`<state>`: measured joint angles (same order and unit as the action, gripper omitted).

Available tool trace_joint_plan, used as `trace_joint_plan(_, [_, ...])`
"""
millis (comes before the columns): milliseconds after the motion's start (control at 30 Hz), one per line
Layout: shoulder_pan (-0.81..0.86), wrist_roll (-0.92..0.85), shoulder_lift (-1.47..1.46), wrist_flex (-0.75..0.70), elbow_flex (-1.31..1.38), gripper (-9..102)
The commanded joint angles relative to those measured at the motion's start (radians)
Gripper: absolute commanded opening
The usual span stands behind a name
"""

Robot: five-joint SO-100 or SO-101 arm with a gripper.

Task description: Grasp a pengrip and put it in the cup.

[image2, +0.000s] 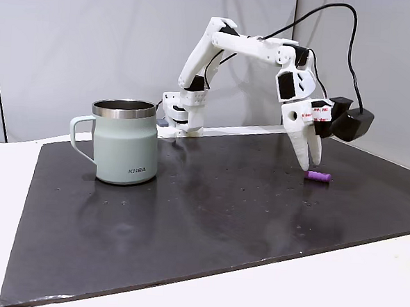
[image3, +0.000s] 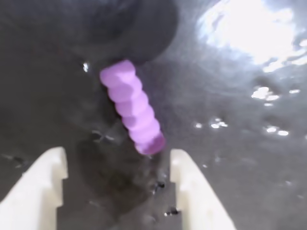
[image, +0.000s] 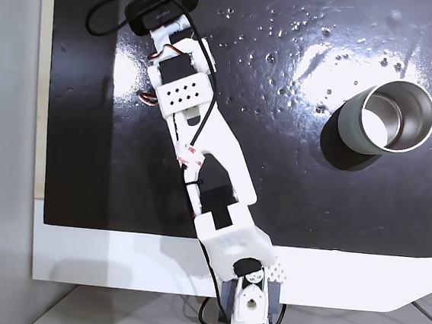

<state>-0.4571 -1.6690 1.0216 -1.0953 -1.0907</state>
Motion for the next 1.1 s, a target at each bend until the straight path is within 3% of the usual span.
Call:
trace_joint_plan(0, [-0.008, -0.025, 0.008, 0.035, 0.064, 26])
trace_joint_plan(667, [0.040, -0.083, -0.072, 0.091, 0.126, 24])
trace_joint_plan(1067, [0.046, -0.077, -0.117, 0.132, 0.118, 6])
